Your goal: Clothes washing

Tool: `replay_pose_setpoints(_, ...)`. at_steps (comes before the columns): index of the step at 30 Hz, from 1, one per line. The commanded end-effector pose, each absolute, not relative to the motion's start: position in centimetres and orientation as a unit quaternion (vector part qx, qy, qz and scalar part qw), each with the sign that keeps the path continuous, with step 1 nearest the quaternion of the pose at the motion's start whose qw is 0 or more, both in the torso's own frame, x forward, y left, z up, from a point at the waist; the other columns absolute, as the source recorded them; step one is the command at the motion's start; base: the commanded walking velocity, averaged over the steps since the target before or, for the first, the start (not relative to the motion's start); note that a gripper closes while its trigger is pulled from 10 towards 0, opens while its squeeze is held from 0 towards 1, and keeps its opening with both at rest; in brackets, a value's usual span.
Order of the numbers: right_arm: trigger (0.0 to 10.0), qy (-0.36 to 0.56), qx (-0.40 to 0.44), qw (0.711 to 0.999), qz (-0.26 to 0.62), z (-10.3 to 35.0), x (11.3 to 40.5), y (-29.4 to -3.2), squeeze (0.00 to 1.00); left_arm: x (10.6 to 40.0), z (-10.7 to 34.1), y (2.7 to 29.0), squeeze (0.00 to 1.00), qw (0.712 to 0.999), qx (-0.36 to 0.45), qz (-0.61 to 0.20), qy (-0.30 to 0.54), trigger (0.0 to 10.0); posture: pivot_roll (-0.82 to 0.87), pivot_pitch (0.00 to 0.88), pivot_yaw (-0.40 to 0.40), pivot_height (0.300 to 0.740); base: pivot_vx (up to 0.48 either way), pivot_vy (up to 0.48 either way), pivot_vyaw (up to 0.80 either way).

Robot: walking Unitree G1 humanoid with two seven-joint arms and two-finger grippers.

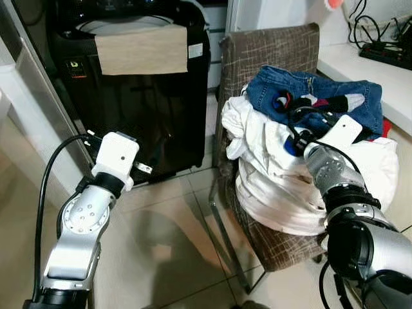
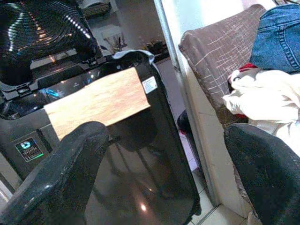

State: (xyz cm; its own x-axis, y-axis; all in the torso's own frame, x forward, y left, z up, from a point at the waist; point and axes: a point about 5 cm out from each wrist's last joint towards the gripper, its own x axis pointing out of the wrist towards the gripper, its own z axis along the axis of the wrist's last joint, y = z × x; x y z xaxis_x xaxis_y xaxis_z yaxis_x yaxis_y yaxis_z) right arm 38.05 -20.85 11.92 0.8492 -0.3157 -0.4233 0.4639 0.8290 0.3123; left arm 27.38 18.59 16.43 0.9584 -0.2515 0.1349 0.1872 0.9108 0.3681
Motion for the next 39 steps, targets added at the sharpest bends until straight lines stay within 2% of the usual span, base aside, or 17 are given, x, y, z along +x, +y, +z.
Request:
replay_pose_setpoints(1, 0.0, 0.186, 0.189, 0.947, -0.183, 11.8, 38.2, -20.1, 0.0, 27.3, 16.7, 18.7, 0.0, 0.972, 0.184, -0.109, -0.092, 10.0, 0.04, 0.036, -0.024, 0.74, 0.0, 0.0, 0.0)
replay_pose_setpoints(8, 0.0, 0.147, 0.119, 0.969, -0.159, 12.3, 38.4, -20.1, 0.0, 27.6, 16.2, 18.3, 0.0, 0.973, 0.184, -0.115, -0.075, 10.0, 0.02, 0.038, -0.019, 0.74, 0.0, 0.0, 0.0)
replay_pose_setpoints(16, 0.0, 0.144, 0.081, 0.976, -0.139, 11.2, 37.8, -19.9, 0.0, 27.7, 15.7, 18.0, 0.0, 0.972, 0.191, -0.12, -0.07, 10.0, 0.01, 0.028, -0.014, 0.74, 0.0, 0.0, 0.0)
replay_pose_setpoints(20, 0.0, 0.073, 0.002, 0.994, -0.08, 12.4, 38.1, -18.3, 0.0, 28.0, 15.2, 17.9, 0.0, 0.972, 0.194, -0.118, -0.063, 10.0, 0.01, 0.01, -0.012, 0.74, 0.0, 0.0, 0.0)
replay_pose_setpoints(23, 0.0, 0.034, -0.02, 0.998, -0.057, 13.2, 38.2, -17.6, 0.0, 28.1, 15.1, 17.8, 0.0, 0.974, 0.187, -0.115, -0.062, 10.0, 0.0, 0.002, -0.013, 0.74, 0.0, 0.0, 0.0)
replay_pose_setpoints(29, 0.0, 0.022, -0.032, 0.998, -0.052, 13.0, 37.9, -17.8, 0.0, 28.3, 14.9, 17.5, 0.0, 0.974, 0.186, -0.115, -0.064, 10.0, -0.01, 0.0, -0.014, 0.74, 0.0, 0.0, 0.0)
replay_pose_setpoints(32, 0.0, -0.042, -0.081, 0.995, -0.045, 14.7, 37.8, -17.5, 0.0, 28.4, 15.0, 17.5, 0.0, 0.974, 0.186, -0.112, -0.067, 10.0, 0.0, 0.003, -0.015, 0.74, 0.0, 0.0, 0.0)
replay_pose_setpoints(34, 0.0, -0.15, -0.149, 0.977, -0.004, 18.0, 37.0, -15.7, 0.0, 28.3, 15.2, 17.7, 0.0, 0.975, 0.181, -0.105, -0.074, 10.0, -0.01, 0.005, -0.013, 0.74, 0.0, 0.0, 0.0)
replay_pose_setpoints(36, 0.0, -0.204, -0.191, 0.96, 0.025, 19.5, 36.1, -14.3, 0.0, 28.3, 15.4, 17.9, 0.0, 0.977, 0.175, -0.091, -0.078, 10.0, -0.01, 0.005, -0.013, 0.74, 0.0, 0.0, 0.0)
replay_pose_setpoints(39, 0.0, -0.22, -0.207, 0.952, 0.042, 19.7, 35.2, -13.4, 0.0, 28.3, 15.4, 17.9, 0.0, 0.981, 0.158, -0.078, -0.078, 10.0, -0.01, 0.005, -0.013, 0.74, 0.0, 0.0, 0.0)
